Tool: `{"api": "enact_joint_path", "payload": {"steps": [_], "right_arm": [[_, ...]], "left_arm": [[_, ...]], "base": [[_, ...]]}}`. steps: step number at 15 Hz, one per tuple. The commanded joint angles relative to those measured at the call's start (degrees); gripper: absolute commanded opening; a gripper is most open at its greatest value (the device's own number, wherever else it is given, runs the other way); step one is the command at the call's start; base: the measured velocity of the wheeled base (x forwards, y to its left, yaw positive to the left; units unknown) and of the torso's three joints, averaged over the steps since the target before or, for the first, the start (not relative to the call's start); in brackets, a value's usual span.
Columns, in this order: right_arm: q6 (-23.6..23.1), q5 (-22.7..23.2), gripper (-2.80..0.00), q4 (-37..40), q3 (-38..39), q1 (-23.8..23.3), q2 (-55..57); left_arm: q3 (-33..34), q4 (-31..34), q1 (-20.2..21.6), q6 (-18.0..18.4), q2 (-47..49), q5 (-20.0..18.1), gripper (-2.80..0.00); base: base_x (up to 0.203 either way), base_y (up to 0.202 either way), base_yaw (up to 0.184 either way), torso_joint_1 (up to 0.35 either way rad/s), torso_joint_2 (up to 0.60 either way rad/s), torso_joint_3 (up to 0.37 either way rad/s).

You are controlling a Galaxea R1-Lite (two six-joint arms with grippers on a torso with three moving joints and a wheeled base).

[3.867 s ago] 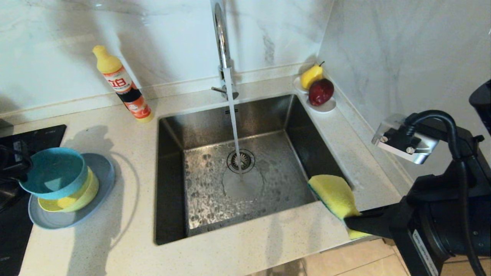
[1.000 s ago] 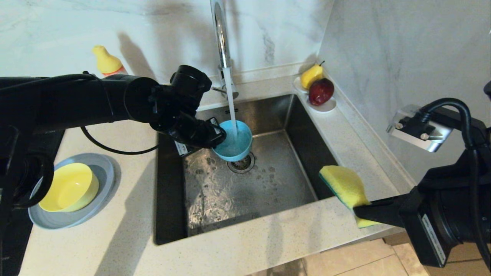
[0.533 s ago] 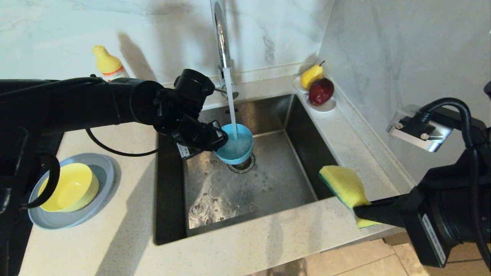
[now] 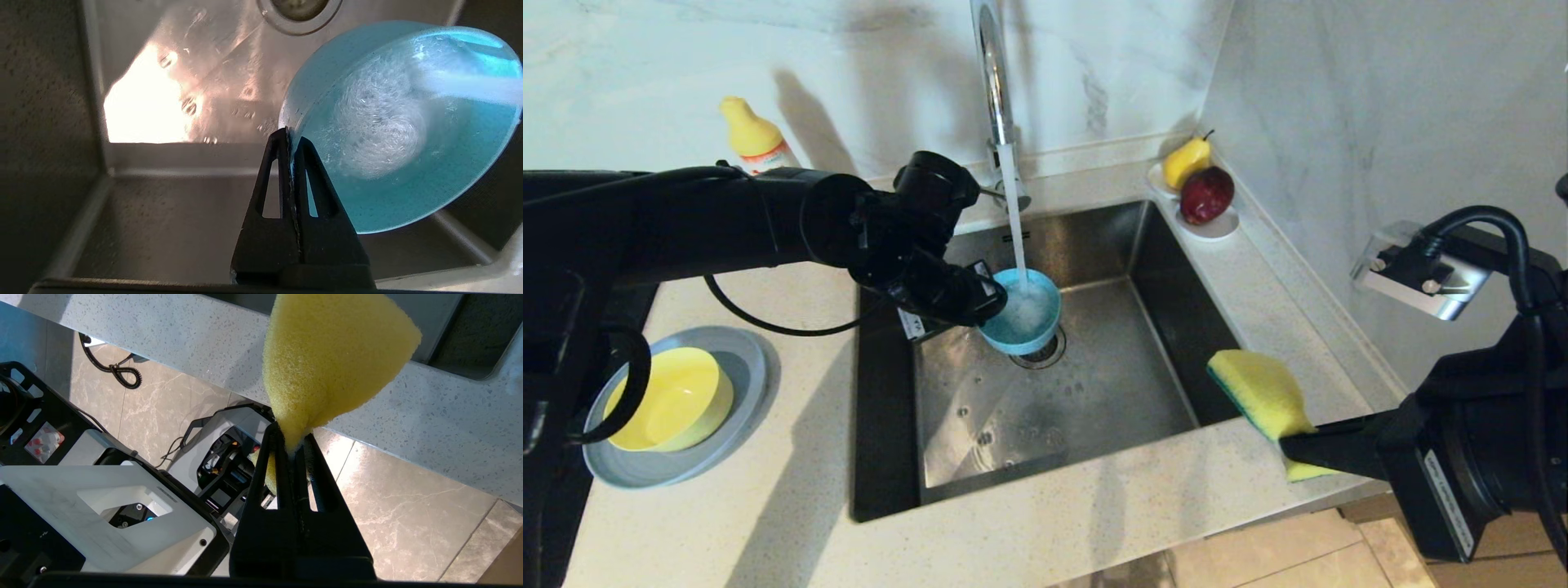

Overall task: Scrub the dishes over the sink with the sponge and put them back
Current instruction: Wash the bowl

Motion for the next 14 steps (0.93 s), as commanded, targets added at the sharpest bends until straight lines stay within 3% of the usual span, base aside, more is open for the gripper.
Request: {"api": "enact_joint_path", "payload": {"steps": [1, 6, 9, 14], "right_arm": [[0.1, 0.0, -2.80, 0.2, 0.0, 0.0, 0.0], [0.1, 0.0, -2.80, 0.2, 0.2, 0.0, -0.6], [0.2, 0.0, -2.80, 0.2, 0.8, 0.0, -1.1], [0.3, 0.0, -2.80, 0.2, 1.9, 0.1, -1.9]], "left_arm": [[-0.1, 1.6, 0.0, -0.3, -0.3, 0.0, -2.80], [0.9, 2.1, 0.0, -0.4, -2.7, 1.3, -2.80], [4.3, 1.6, 0.1, 2.4, -7.6, 12.3, -2.80], [7.7, -2.1, 0.4, 7.2, -16.2, 19.5, -2.80]], "base": [[0.000, 0.000, 0.000, 0.000, 0.00, 0.000], [0.000, 0.000, 0.000, 0.000, 0.00, 0.000], [0.000, 0.000, 0.000, 0.000, 0.00, 0.000], [0.000, 0.000, 0.000, 0.000, 0.00, 0.000]]}}
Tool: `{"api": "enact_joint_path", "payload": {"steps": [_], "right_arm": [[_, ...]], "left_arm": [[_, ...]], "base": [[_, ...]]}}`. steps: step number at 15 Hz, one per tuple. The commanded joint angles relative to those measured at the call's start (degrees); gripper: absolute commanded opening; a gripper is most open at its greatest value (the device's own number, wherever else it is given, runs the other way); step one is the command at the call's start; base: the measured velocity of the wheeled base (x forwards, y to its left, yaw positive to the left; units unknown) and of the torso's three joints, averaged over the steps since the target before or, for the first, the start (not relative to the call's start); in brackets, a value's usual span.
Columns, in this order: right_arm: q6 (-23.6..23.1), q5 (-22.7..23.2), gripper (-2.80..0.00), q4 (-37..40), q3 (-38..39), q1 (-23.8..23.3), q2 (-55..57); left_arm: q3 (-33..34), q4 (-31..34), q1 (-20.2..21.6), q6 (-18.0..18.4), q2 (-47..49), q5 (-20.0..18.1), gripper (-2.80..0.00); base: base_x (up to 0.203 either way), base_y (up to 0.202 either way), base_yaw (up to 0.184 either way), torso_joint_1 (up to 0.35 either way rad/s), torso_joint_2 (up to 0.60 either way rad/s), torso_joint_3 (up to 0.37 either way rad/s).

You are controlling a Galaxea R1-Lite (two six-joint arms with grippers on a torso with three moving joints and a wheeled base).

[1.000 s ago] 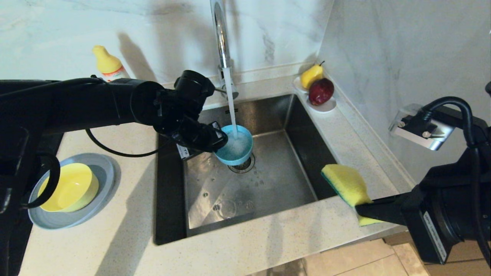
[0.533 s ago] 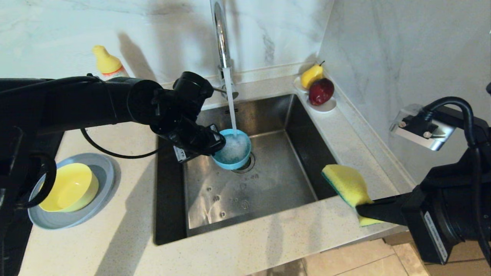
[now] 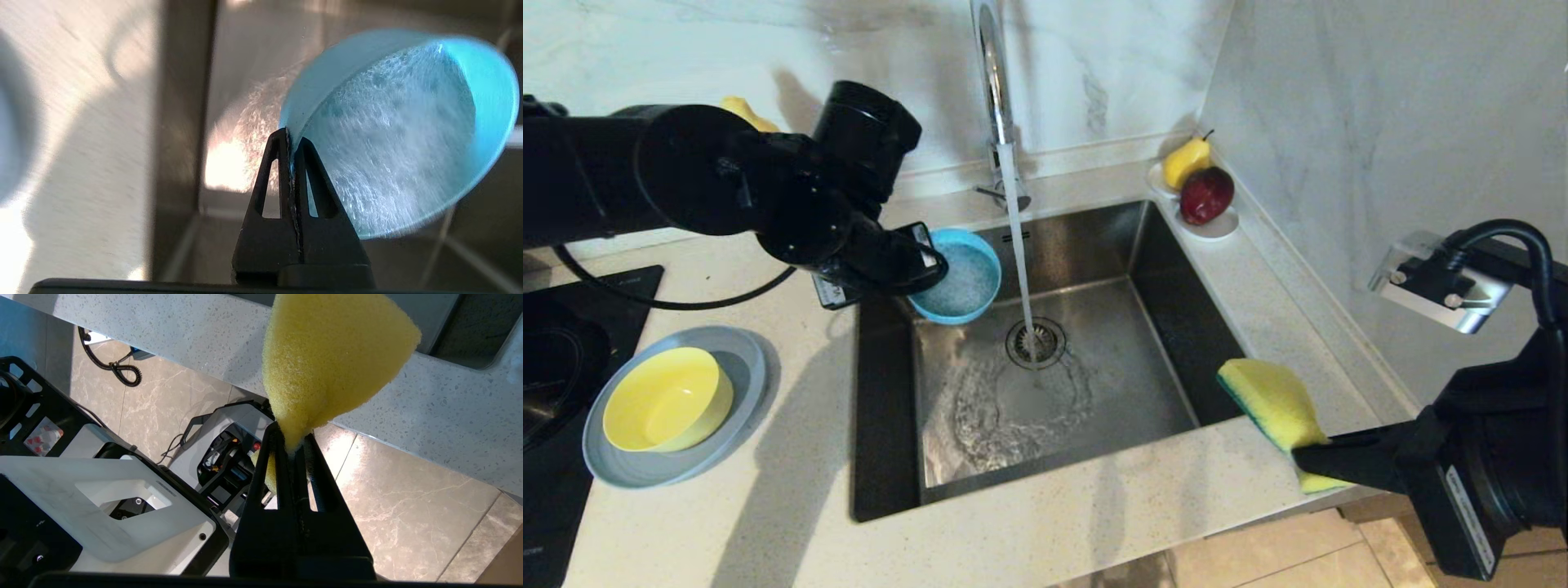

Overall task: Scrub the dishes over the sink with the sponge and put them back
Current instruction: Wash the bowl

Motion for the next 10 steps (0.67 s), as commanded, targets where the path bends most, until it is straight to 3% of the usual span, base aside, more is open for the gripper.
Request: {"api": "enact_joint_path", "payload": {"steps": [1, 5, 7, 10], "right_arm": [[0.1, -0.1, -2.80, 0.2, 0.1, 0.0, -0.6], [0.0, -0.1, -2.80, 0.3, 0.2, 0.0, -1.2], [0.0, -0.1, -2.80, 0.3, 0.2, 0.0, -1.2], [0.0, -0.1, -2.80, 0.4, 0.2, 0.0, -1.2]], "left_arm": [[2.8, -3.8, 0.3, 2.0, -5.3, 2.5, -2.80], [10.0, -20.8, 0.6, 10.5, -10.2, 3.0, -2.80], [11.6, -24.3, 0.6, 13.4, -11.2, 3.0, -2.80], [16.8, -37.1, 0.6, 19.9, -12.8, 2.7, -2.80]], "base": [[0.000, 0.000, 0.000, 0.000, 0.00, 0.000], [0.000, 0.000, 0.000, 0.000, 0.00, 0.000], [0.000, 0.000, 0.000, 0.000, 0.00, 0.000], [0.000, 0.000, 0.000, 0.000, 0.00, 0.000]]}}
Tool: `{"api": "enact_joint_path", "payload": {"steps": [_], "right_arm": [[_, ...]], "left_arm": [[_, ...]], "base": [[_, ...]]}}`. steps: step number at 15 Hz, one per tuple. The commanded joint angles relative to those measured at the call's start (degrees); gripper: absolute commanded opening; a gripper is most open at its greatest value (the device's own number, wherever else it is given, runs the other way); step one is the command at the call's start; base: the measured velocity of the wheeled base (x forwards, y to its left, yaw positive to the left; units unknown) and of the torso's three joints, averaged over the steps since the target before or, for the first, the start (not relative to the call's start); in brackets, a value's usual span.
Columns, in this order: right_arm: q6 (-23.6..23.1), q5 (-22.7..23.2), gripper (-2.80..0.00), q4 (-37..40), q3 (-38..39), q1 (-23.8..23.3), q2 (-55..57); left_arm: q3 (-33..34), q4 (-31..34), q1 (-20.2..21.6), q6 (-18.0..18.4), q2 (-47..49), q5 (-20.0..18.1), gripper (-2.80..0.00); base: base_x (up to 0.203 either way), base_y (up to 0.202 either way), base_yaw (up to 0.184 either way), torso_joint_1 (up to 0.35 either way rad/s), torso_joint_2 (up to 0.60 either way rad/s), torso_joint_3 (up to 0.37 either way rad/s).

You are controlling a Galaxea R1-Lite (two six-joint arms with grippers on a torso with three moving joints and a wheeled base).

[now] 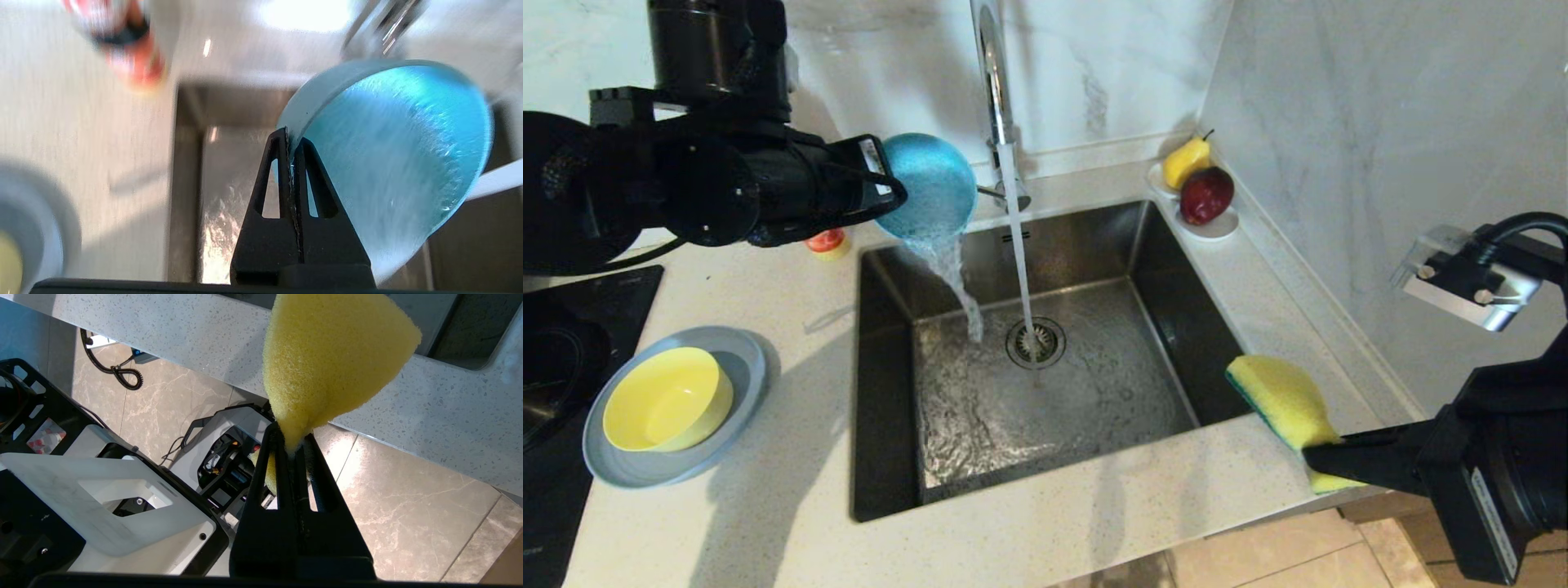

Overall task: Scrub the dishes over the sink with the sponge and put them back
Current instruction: Wash the bowl

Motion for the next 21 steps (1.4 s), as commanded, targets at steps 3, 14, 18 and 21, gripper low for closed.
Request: {"api": "enact_joint_path", "payload": {"steps": [3, 14, 18, 21], "right_arm": [[0.0, -0.1, -2.80, 0.2, 0.0, -0.1, -0.2], [0.0, 0.0, -2.80, 0.2, 0.3, 0.0, 0.3], [0.1, -0.1, -2.80, 0.2, 0.4, 0.0, 0.3], [0.1, 0.0, -2.80, 0.2, 0.6, 0.0, 0.3]], "left_arm": [[5.9, -13.8, 0.0, 5.8, -2.1, -1.9, -2.80], [21.7, -38.0, 0.1, 18.0, -6.9, -13.5, -2.80], [27.3, -45.5, 0.0, 21.9, -7.0, -14.2, -2.80], [29.6, -45.6, 0.1, 21.9, -6.0, -14.2, -2.80]], "base": [[0.000, 0.000, 0.000, 0.000, 0.00, 0.000], [0.000, 0.000, 0.000, 0.000, 0.00, 0.000], [0.000, 0.000, 0.000, 0.000, 0.00, 0.000], [0.000, 0.000, 0.000, 0.000, 0.00, 0.000]]}}
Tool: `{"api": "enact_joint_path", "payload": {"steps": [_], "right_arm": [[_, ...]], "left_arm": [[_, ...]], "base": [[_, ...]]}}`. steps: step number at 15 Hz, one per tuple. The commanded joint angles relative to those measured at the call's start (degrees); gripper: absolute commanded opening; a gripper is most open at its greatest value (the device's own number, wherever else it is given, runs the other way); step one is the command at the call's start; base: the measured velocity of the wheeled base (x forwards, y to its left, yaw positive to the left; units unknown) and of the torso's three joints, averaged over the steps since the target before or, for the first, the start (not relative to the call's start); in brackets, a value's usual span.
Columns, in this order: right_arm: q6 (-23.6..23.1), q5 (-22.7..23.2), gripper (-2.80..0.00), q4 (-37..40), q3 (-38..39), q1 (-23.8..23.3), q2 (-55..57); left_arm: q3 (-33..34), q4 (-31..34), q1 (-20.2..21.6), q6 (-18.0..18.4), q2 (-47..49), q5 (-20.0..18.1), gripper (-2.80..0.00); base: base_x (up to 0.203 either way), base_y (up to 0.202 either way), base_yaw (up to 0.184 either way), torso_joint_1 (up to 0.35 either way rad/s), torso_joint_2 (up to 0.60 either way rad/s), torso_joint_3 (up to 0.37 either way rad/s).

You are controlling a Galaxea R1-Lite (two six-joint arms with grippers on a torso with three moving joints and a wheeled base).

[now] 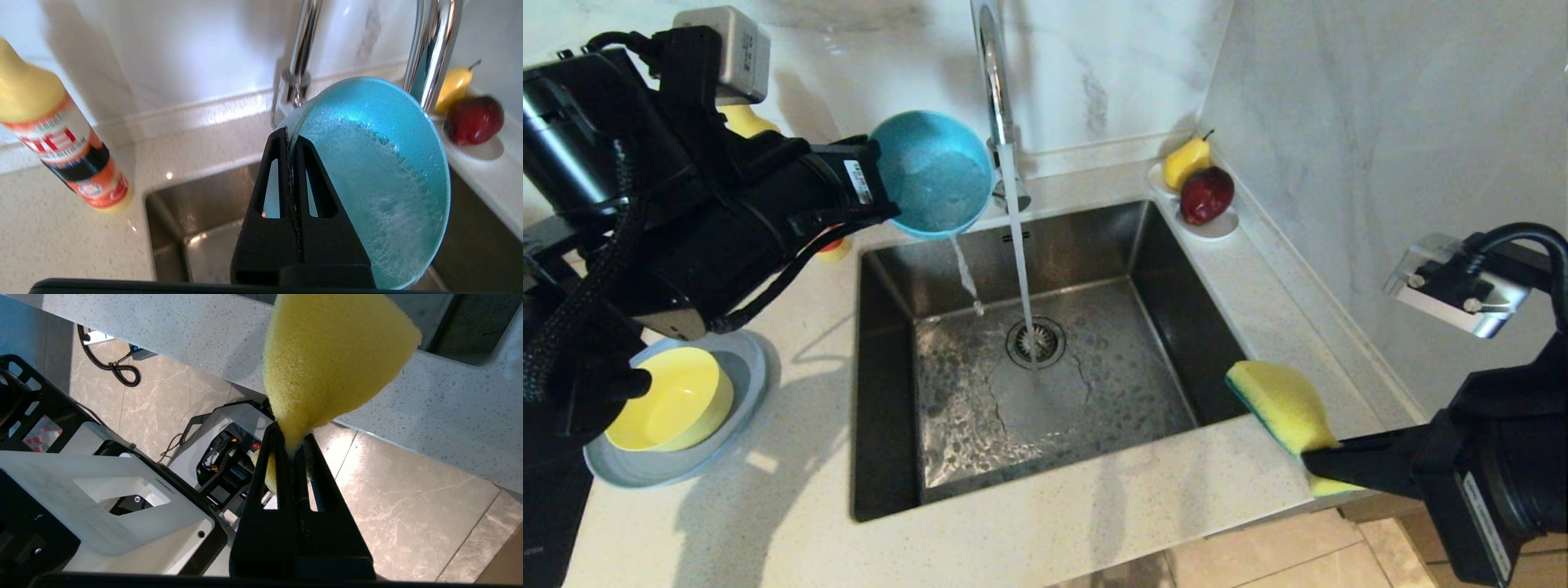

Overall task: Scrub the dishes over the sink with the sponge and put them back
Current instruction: Wash the bowl

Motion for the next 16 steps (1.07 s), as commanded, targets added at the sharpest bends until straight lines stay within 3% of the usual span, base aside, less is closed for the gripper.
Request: {"api": "enact_joint_path", "payload": {"steps": [1, 7, 12, 16], "right_arm": [[0.1, 0.0, -2.80, 0.2, 0.1, 0.0, 0.0], [0.1, 0.0, -2.80, 0.3, 0.3, 0.1, -0.3], [0.1, 0.0, -2.80, 0.2, 0.5, 0.1, -0.5], [0.2, 0.0, -2.80, 0.2, 0.7, 0.1, -0.9]], "left_arm": [[2.9, -0.5, 0.1, -0.1, 1.1, 0.1, -2.80], [4.2, 1.0, 2.8, -0.2, 1.0, 0.1, -2.80], [5.0, 7.1, 6.4, -0.1, -0.5, 0.0, -2.80], [7.0, 7.5, 6.8, -0.7, 0.1, -0.1, -2.80]], "base": [[0.000, 0.000, 0.000, 0.000, 0.00, 0.000], [0.000, 0.000, 0.000, 0.000, 0.00, 0.000], [0.000, 0.000, 0.000, 0.000, 0.00, 0.000], [0.000, 0.000, 0.000, 0.000, 0.00, 0.000]]}}
